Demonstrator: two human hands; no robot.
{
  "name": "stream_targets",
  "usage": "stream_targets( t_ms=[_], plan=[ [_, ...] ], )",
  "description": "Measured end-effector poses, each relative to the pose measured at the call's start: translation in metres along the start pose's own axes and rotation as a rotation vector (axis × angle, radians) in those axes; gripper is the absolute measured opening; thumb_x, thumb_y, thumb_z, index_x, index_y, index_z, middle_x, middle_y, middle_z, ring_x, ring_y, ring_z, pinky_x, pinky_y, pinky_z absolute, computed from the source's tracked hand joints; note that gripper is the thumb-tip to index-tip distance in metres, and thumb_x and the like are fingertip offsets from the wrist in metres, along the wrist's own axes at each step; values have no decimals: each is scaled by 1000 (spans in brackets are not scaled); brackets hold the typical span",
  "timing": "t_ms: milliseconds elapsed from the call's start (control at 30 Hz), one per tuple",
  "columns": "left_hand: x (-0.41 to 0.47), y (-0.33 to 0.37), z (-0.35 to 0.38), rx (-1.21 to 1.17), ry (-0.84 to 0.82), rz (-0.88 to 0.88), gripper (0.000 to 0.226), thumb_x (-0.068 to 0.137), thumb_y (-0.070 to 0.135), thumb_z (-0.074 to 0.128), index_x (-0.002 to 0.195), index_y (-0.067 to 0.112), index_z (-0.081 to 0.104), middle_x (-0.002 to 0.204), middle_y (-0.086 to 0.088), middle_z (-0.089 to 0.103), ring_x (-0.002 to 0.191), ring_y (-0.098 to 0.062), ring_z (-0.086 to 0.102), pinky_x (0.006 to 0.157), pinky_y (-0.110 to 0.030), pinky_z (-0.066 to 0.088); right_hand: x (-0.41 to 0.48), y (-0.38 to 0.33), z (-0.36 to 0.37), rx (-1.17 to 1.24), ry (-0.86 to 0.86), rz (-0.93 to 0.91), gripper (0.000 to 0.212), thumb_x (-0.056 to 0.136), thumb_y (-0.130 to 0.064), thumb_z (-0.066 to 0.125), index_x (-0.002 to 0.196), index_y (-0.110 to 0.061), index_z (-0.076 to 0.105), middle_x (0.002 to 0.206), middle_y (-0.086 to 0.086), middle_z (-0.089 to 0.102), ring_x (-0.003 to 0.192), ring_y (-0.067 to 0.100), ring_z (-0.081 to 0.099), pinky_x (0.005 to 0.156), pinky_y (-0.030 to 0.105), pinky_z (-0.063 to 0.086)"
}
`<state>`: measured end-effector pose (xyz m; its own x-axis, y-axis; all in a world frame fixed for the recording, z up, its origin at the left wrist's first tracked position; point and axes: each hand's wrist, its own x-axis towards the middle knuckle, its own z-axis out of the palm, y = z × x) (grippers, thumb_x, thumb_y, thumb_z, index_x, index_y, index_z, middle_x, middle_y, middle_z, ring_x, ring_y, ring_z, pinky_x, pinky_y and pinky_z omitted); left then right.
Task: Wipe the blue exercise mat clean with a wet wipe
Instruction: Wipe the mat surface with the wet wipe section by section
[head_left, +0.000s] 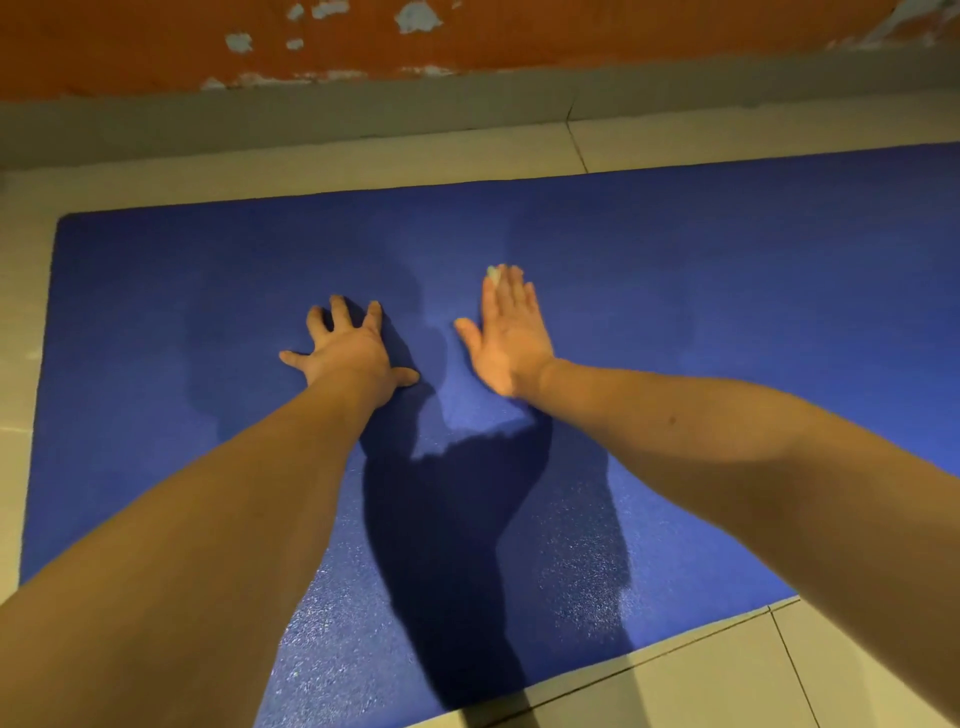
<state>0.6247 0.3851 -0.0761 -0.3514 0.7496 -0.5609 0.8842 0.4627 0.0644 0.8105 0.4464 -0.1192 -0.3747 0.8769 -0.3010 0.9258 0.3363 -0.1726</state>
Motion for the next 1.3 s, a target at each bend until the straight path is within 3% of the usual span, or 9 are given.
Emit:
stream_targets(
  t_ms=[200,333,467,633,767,900,1033,1133,1300],
  plan=[
    [1,-1,1,8,6,5,110,78,69,70,158,42,1,164,1,-13,151,-33,-9,112,-74,17,-4,5,1,-138,-28,-416,72,109,-46,31,162,-4,6,171,11,3,158,27,-3,128,42,-3],
    [0,-2,1,14,1,17,109,78,69,69,158,41,1,165,1,-13,151,-34,-9,111,-75,16,39,55,-31,-156,-22,-105,74,108,-52,20,162,-8,-3,171,9,-4,158,25,-7,127,45,-5],
    [0,-2,1,9,-2,16,110,78,69,69,158,41,0,165,1,-14,151,-34,-10,111,-76,15,57,33,-30,-75,-25,87,83,104,-62,14,161,-5,-6,170,13,-8,157,31,-11,127,47,-6],
    [1,-2,3,23,11,16,111,78,70,69,158,41,-1,164,0,-14,151,-34,-10,111,-75,16,43,-6,-12,-31,-14,-106,79,105,-61,18,163,-12,-1,170,15,-10,155,34,-16,126,49,-7],
    [1,-2,4,18,17,11,111,77,70,69,158,41,-1,164,-1,-14,151,-35,-10,111,-75,16,38,2,-13,-15,70,-117,77,106,-57,24,163,-13,-5,168,20,-10,156,36,-13,127,48,-5],
    [2,-2,5,11,24,18,111,77,70,70,158,41,-1,164,-1,-14,151,-35,-10,111,-76,15,34,-1,-4,18,39,-160,73,109,-50,24,163,-9,-4,170,13,-8,156,30,-14,127,46,-5],
    [3,-4,5,12,26,25,111,77,71,69,158,41,-1,164,-1,-13,151,-35,-10,111,-76,16,43,14,-13,-103,10,-259,66,109,-50,19,164,-19,-1,171,5,-7,157,28,-12,127,48,-4],
    [3,-4,4,16,23,27,111,77,71,68,158,41,-1,164,-1,-13,151,-35,-10,111,-76,15,59,36,-27,-155,-16,-184,66,108,-51,17,163,-24,-6,171,3,-8,157,27,-12,126,47,-7],
    [2,-4,4,23,27,32,111,78,71,68,158,41,-2,164,-2,-13,150,-35,-10,111,-76,15,91,48,-48,-73,-29,98,72,107,-54,15,163,-13,-7,171,9,-9,157,27,-12,126,46,-8]
  ],
)
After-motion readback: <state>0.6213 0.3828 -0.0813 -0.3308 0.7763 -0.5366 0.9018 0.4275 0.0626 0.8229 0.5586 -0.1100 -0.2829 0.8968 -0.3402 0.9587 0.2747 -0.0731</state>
